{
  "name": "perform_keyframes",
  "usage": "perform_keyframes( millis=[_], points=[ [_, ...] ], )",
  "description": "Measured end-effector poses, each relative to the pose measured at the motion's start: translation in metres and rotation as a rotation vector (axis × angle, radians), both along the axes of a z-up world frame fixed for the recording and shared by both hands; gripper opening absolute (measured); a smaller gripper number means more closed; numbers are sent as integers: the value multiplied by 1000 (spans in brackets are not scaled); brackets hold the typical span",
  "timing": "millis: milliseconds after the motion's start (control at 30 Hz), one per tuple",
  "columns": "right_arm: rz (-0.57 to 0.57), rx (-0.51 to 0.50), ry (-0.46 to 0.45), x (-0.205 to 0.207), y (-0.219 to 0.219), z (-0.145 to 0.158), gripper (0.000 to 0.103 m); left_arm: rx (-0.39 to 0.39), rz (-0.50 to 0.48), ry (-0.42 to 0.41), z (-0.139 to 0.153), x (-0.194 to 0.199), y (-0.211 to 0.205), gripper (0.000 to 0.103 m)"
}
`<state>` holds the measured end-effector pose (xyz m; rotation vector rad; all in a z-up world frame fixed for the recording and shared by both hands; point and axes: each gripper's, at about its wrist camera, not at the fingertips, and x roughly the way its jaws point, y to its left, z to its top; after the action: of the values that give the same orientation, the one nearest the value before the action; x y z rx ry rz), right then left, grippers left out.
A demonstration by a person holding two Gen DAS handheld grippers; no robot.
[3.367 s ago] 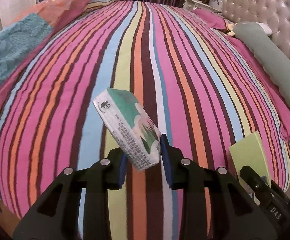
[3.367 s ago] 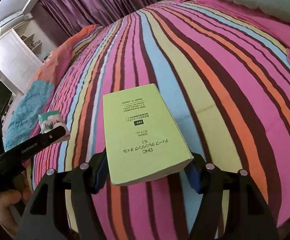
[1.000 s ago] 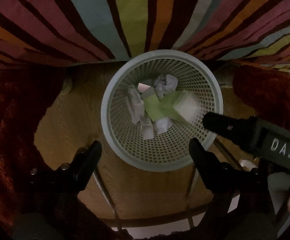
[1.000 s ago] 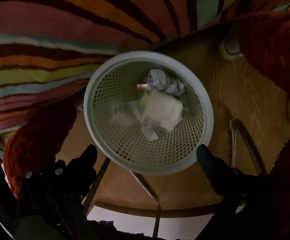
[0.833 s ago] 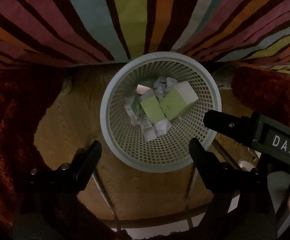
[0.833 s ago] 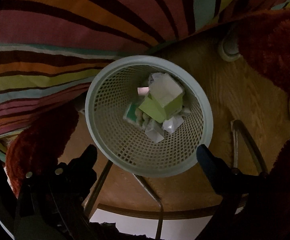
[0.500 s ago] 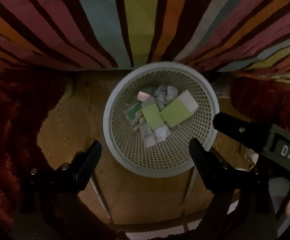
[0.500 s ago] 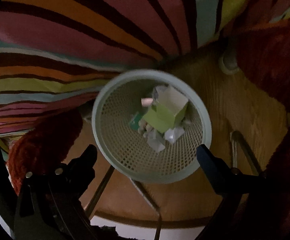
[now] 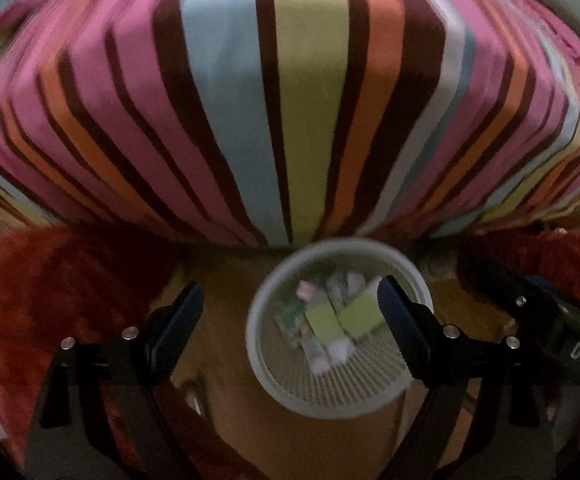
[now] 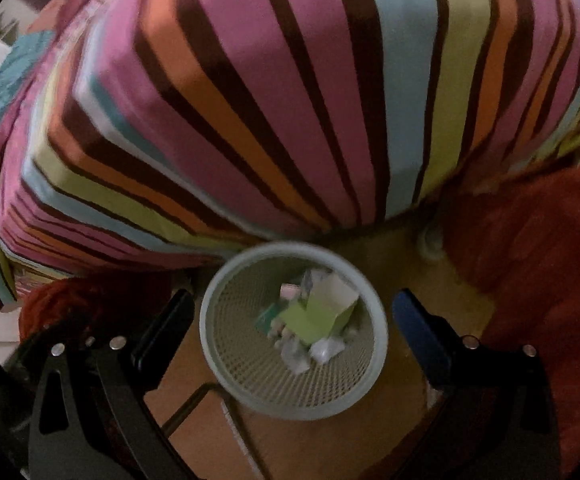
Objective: Collect trash
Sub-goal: 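Lift both tools from the wastebasket back toward the bed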
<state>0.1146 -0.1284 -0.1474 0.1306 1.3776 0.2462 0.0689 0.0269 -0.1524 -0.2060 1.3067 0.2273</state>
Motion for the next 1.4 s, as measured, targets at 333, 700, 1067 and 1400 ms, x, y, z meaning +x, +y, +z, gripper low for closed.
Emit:
perform_keyframes(
  millis=[333, 700, 1067, 1400],
  points=[
    [-17, -25, -259, 3, -6, 62, 95, 90, -13, -170, 46, 6, 4, 86],
    [-2, -25, -449, 2, -2, 103, 95, 99, 39, -344, 101, 9, 20, 86],
    [12, -21, -571, 2, 4, 133, 95, 70, 42, -426, 130, 11, 22, 86],
    [5, -18, -607, 5, 2, 142, 95, 88, 4, -470, 149, 16, 13, 86]
  ],
)
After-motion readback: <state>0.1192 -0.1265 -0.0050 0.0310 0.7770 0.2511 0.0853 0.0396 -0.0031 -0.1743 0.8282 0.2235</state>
